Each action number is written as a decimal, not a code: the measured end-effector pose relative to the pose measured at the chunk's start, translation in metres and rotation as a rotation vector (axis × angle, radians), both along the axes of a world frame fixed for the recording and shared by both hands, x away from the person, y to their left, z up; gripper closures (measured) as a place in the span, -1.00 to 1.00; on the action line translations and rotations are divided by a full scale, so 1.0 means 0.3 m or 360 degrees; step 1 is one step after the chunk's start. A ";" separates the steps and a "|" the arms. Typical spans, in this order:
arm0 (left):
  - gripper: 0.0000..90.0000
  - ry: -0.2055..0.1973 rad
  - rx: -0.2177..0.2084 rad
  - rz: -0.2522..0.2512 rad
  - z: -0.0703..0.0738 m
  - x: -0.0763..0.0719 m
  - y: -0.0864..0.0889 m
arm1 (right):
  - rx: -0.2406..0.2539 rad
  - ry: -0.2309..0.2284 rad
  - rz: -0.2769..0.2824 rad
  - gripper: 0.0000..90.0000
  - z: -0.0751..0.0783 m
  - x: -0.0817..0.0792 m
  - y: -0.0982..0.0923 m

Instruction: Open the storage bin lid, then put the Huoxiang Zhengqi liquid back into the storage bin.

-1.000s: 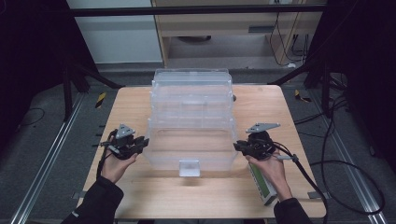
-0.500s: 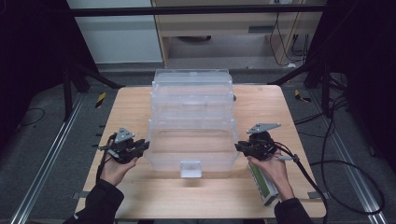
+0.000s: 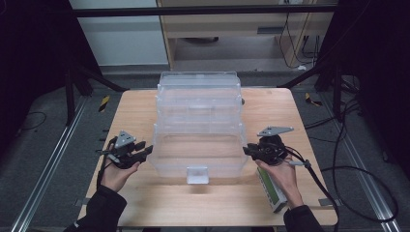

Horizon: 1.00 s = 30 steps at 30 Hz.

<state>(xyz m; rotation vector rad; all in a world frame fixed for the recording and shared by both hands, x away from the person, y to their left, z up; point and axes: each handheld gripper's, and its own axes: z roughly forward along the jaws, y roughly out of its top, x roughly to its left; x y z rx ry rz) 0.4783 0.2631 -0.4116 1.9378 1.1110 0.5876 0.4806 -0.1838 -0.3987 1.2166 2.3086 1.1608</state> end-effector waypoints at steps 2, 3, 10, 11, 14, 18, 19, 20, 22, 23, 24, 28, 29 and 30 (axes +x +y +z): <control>0.27 -0.0020 -0.0029 0.0019 0.014 -0.003 0.020 | 0.0039 -0.0029 -0.0009 0.56 0.016 -0.004 -0.014; 0.19 -0.0042 -0.0040 0.0045 0.027 -0.005 0.042 | 0.0050 -0.0041 -0.0050 0.48 0.034 -0.010 -0.033; 0.02 -0.0071 -0.0065 0.0142 0.039 -0.003 0.109 | 0.0058 -0.0069 -0.0124 0.20 0.083 -0.023 -0.092; 0.00 -0.0076 -0.0061 0.0161 0.038 0.000 0.120 | 0.0056 -0.0064 -0.0132 0.16 0.088 -0.026 -0.098; -0.04 -0.0069 -0.0046 0.0220 0.024 0.010 0.151 | 0.0002 -0.0053 -0.0148 0.05 0.110 -0.038 -0.115; -0.05 -0.0028 -0.0030 0.0259 0.002 0.021 0.183 | -0.0044 -0.0050 -0.0145 -0.05 0.138 -0.065 -0.134; -0.06 -0.0018 -0.0024 0.0275 -0.003 0.024 0.188 | -0.0044 -0.0043 -0.0147 -0.07 0.141 -0.070 -0.137; -0.06 -0.0016 -0.0016 0.0281 -0.005 0.025 0.191 | -0.0058 -0.0017 -0.0144 -0.08 0.147 -0.079 -0.142; -0.07 -0.0004 -0.0005 0.0290 -0.010 0.029 0.198 | -0.0088 0.0018 -0.0149 -0.11 0.152 -0.091 -0.146; -0.07 0.0004 0.0001 0.0296 -0.012 0.031 0.200 | -0.0107 0.0027 -0.0151 -0.12 0.153 -0.095 -0.146; -0.06 0.0006 0.0008 0.0300 -0.016 0.032 0.201 | -0.0128 0.0044 -0.0152 -0.13 0.154 -0.101 -0.146; 0.02 0.0043 0.0047 0.0305 -0.033 0.037 0.205 | -0.0198 0.0097 -0.0148 -0.15 0.148 -0.122 -0.143; 0.04 0.0050 0.0049 0.0304 -0.038 0.038 0.205 | -0.0217 0.0109 -0.0146 -0.15 0.146 -0.126 -0.142; 0.05 0.0055 0.0050 0.0304 -0.043 0.040 0.205 | -0.0226 0.0119 -0.0147 -0.15 0.145 -0.130 -0.141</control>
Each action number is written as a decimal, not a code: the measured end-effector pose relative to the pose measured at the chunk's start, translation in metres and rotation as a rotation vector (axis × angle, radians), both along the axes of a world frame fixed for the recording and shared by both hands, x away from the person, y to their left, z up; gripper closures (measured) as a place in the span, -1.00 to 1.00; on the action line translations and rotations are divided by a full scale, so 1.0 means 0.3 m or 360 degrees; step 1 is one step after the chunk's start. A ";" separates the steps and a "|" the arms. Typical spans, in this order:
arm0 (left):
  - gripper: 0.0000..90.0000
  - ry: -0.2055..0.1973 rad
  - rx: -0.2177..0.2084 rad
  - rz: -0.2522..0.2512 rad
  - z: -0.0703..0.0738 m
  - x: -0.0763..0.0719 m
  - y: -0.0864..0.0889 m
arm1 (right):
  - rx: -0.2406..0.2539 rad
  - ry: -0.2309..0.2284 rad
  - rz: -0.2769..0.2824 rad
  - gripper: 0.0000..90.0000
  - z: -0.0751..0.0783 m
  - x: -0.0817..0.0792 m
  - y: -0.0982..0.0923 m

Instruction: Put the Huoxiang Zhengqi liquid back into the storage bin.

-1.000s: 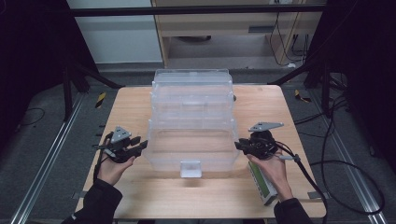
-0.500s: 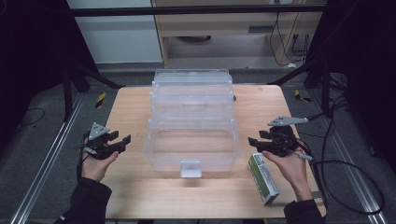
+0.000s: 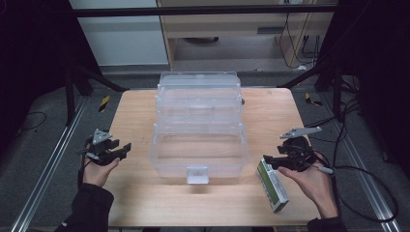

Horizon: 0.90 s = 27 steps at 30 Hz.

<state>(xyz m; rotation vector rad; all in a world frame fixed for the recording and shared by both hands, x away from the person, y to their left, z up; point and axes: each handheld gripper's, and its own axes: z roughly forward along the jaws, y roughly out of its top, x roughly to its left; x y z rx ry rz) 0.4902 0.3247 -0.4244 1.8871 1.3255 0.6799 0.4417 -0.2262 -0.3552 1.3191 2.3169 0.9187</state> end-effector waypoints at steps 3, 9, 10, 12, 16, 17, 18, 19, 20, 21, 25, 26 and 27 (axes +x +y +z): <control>0.08 0.0015 0.0035 0.0000 -0.009 0.004 0.001 | -0.0012 0.0039 -0.0019 -0.14 0.003 -0.011 -0.004; 0.10 0.0001 0.0055 0.0011 -0.013 0.003 0.009 | -0.0051 0.0129 -0.0031 -0.09 0.019 -0.036 -0.007; 0.10 0.0001 0.0055 0.0011 -0.013 0.003 0.009 | -0.0051 0.0129 -0.0031 -0.09 0.019 -0.036 -0.007; 0.10 -0.0005 0.0068 0.0014 -0.012 0.003 0.009 | -0.0059 0.0155 -0.0025 -0.07 0.025 -0.042 -0.003; 0.08 0.0011 0.0043 -0.0026 -0.016 0.004 0.007 | -0.0108 0.0206 -0.0016 -0.06 0.028 -0.053 0.012; 0.04 0.0014 0.0043 -0.0021 -0.018 0.004 0.005 | -0.0127 0.0220 -0.0011 -0.05 0.025 -0.055 0.017; 0.03 0.0017 0.0058 -0.0022 -0.020 0.005 0.004 | -0.0131 0.0238 -0.0007 -0.03 0.022 -0.056 0.019; 0.03 0.0017 0.0060 -0.0026 -0.023 0.007 0.003 | -0.0135 0.0271 -0.0012 -0.02 0.018 -0.056 0.022; 0.03 0.0021 0.0059 -0.0024 -0.027 0.008 0.003 | -0.0142 0.0286 -0.0016 -0.02 0.013 -0.057 0.025; 0.01 0.0034 0.0057 -0.0017 -0.031 0.009 0.006 | -0.0173 0.0306 -0.0012 0.00 0.003 -0.059 0.029; -0.03 0.0042 0.0053 -0.0002 -0.035 0.009 0.010 | -0.0203 0.0341 -0.0016 0.03 -0.006 -0.066 0.034; -0.04 0.0044 0.0054 0.0000 -0.035 0.009 0.011 | -0.0208 0.0345 -0.0014 0.04 -0.008 -0.067 0.033; -0.06 0.0044 0.0055 0.0001 -0.036 0.009 0.012 | -0.0216 0.0364 -0.0023 0.05 -0.013 -0.068 0.033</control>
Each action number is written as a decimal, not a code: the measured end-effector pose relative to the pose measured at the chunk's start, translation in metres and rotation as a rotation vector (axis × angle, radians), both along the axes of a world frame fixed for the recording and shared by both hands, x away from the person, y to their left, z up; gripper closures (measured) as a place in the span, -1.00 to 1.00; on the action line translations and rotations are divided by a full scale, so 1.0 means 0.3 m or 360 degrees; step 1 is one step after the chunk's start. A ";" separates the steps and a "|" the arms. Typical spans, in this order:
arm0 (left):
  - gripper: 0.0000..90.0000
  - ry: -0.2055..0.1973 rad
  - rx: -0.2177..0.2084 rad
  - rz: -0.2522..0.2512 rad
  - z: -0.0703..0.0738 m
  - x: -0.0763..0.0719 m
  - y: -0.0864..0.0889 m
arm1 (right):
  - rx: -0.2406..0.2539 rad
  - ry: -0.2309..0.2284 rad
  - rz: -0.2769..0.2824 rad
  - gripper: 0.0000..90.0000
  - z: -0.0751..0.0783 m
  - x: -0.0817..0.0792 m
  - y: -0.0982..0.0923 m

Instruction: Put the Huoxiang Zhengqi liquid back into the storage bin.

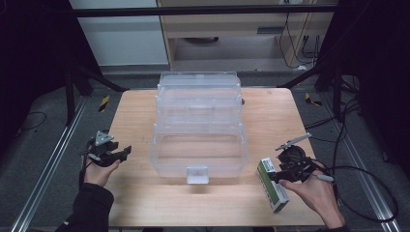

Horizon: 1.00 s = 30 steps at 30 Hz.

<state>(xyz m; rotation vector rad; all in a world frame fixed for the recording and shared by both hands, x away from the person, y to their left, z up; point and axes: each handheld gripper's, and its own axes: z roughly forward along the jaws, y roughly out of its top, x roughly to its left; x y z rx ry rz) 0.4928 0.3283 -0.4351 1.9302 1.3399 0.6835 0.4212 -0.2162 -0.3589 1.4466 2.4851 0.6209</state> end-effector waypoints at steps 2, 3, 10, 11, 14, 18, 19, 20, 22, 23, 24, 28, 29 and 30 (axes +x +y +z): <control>-0.06 0.0002 0.0002 0.0000 0.000 -0.001 0.001 | -0.0007 0.0007 -0.0004 0.06 -0.003 0.000 0.000; -0.07 0.0001 0.0004 0.0001 0.001 0.000 0.002 | -0.0017 0.0015 -0.0006 0.06 -0.007 0.001 0.001; -0.11 0.0000 0.0014 0.0015 0.007 -0.001 0.001 | -0.0085 0.0091 0.0011 0.12 -0.037 0.008 0.018; -0.11 0.0001 0.0016 0.0015 0.008 -0.001 -0.001 | -0.0085 0.0091 0.0011 0.12 -0.037 0.008 0.018; -0.12 0.0006 0.0023 0.0007 0.007 0.000 -0.004 | -0.0109 0.0130 0.0016 0.13 -0.048 0.012 0.023; -0.12 0.0012 0.0026 0.0002 0.006 0.001 -0.004 | -0.0139 0.0151 0.0002 0.14 -0.059 0.022 0.023; -0.12 0.0016 0.0027 0.0003 0.005 0.002 -0.004 | -0.0146 0.0153 0.0003 0.15 -0.062 0.025 0.023; -0.12 0.0020 0.0029 0.0002 0.004 0.002 -0.003 | -0.0147 0.0168 0.0000 0.16 -0.065 0.027 0.023; -0.13 0.0024 0.0028 0.0007 0.003 0.002 -0.002 | -0.0151 0.0184 0.0000 0.18 -0.073 0.032 0.025; -0.13 0.0025 0.0028 0.0005 0.002 0.002 -0.002 | -0.0151 0.0191 0.0000 0.20 -0.076 0.033 0.025; -0.13 0.0027 0.0029 0.0003 0.002 0.002 -0.003 | -0.0154 0.0203 -0.0005 0.22 -0.082 0.034 0.026; -0.14 0.0038 0.0037 -0.0011 0.000 0.004 -0.009 | -0.0160 0.0229 -0.0008 0.22 -0.097 0.039 0.025; -0.14 0.0038 0.0037 -0.0011 0.000 0.004 -0.009 | -0.0160 0.0229 -0.0008 0.22 -0.097 0.039 0.025; -0.14 0.0041 0.0038 -0.0010 -0.001 0.004 -0.010 | -0.0158 0.0224 -0.0006 0.22 -0.101 0.042 0.023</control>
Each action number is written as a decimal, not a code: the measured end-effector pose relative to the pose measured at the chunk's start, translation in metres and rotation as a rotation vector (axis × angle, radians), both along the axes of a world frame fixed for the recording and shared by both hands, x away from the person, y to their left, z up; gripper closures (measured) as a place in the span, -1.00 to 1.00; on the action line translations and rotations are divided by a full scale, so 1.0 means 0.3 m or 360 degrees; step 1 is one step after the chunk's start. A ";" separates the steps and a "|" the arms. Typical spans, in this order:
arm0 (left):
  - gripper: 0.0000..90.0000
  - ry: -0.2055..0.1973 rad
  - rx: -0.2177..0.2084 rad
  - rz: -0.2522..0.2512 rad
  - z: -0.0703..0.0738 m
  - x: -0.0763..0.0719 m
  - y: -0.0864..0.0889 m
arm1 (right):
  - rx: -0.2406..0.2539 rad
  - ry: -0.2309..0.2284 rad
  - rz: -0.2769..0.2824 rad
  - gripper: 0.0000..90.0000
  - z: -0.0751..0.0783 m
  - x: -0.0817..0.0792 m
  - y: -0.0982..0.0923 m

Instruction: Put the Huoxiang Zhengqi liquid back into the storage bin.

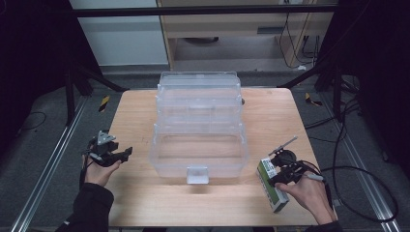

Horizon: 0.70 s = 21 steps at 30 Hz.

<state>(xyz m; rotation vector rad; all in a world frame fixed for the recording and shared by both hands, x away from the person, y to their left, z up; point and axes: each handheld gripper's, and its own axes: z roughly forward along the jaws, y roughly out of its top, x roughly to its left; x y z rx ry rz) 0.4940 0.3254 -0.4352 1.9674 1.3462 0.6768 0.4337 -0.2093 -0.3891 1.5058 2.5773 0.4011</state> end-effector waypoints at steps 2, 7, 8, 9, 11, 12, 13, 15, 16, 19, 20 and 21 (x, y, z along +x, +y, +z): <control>-0.14 0.0003 -0.0002 0.0001 -0.001 0.000 0.001 | 0.0003 0.0020 -0.0002 0.23 -0.004 0.004 -0.001; -0.14 0.0010 0.0001 -0.0001 -0.003 0.001 0.001 | -0.0018 0.0022 -0.0003 0.26 -0.003 0.007 0.002; -0.14 0.0012 0.0003 -0.0003 -0.003 0.001 0.001 | -0.0030 0.0022 0.0003 0.29 -0.002 0.007 0.001; -0.14 0.0014 0.0005 -0.0004 -0.004 0.001 0.000 | -0.0044 0.0017 0.0008 0.32 -0.002 0.008 0.000; -0.14 0.0017 0.0008 -0.0006 -0.004 0.002 -0.001 | -0.0067 0.0012 0.0006 0.35 -0.001 0.010 -0.001; -0.14 0.0022 0.0010 -0.0007 -0.005 0.002 0.000 | -0.0070 0.0012 0.0010 0.35 -0.001 0.011 -0.002; -0.14 0.0023 0.0012 -0.0007 -0.006 0.002 0.000 | -0.0067 0.0022 0.0014 0.34 -0.001 0.013 -0.002; -0.14 0.0027 0.0013 -0.0006 -0.007 0.002 -0.001 | -0.0069 0.0031 0.0014 0.34 -0.004 0.015 -0.001; -0.14 0.0029 0.0013 -0.0007 -0.008 0.003 -0.001 | -0.0070 0.0043 0.0015 0.34 -0.008 0.018 0.000; -0.14 0.0032 0.0017 -0.0006 -0.009 0.003 0.000 | -0.0079 0.0044 0.0020 0.34 -0.012 0.021 0.002; -0.14 0.0034 0.0016 -0.0006 -0.010 0.003 0.000 | -0.0083 0.0051 0.0000 0.34 -0.016 0.022 0.004; -0.14 0.0034 0.0018 -0.0005 -0.010 0.003 0.000 | -0.0083 0.0051 0.0000 0.34 -0.016 0.022 0.004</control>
